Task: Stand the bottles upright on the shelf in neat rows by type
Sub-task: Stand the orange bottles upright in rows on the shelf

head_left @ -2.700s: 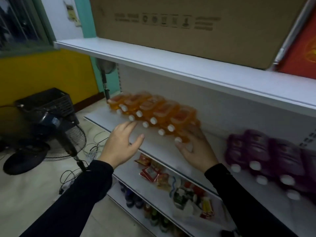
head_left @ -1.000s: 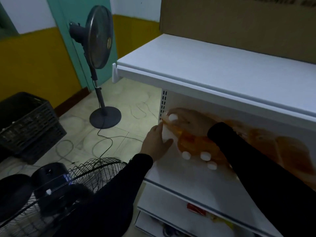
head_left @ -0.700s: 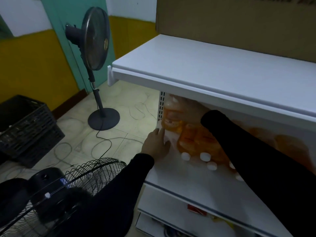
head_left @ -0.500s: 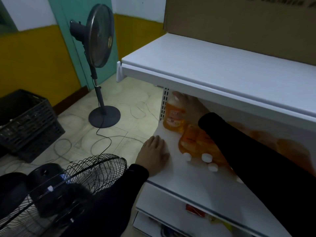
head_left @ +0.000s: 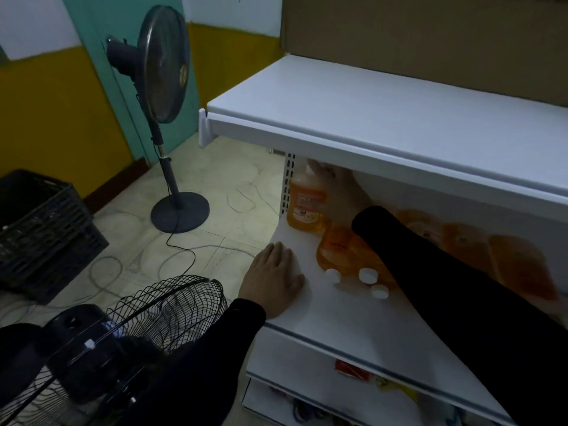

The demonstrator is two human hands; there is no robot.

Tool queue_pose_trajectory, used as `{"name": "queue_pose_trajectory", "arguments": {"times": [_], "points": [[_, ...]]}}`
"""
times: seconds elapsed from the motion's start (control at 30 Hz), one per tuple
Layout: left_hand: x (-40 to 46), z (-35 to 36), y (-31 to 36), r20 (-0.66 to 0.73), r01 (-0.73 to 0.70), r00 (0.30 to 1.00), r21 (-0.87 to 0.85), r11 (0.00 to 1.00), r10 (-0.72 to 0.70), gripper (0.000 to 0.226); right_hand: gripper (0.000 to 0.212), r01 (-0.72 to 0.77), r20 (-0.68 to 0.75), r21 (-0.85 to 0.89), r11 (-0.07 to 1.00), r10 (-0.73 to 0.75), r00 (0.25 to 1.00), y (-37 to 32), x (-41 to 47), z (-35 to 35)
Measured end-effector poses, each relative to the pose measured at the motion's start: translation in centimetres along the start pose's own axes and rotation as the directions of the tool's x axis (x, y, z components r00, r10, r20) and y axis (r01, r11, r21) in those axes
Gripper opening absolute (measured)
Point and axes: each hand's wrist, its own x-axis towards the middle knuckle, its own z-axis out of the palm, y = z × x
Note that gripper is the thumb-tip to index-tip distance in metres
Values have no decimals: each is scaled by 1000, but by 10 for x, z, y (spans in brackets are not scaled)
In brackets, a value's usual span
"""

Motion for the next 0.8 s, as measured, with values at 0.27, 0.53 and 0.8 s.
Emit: {"name": "queue_pose_trajectory", "arguments": {"times": [0.27, 0.53, 0.8], "points": [[-1, -4, 2, -5, -3, 1000, 3, 1000, 3, 74, 63, -21, -188, 230, 973, 66, 980, 44, -66, -16], [1, -15, 12, 5, 32, 999, -63, 998, -32, 68, 93, 50, 133, -176, 983, -26, 991, 56, -135, 17], [6, -37, 23, 29, 85, 996, -187, 979, -81, 57, 69, 102, 85, -128, 987, -91, 992, 63, -141, 5]]}}
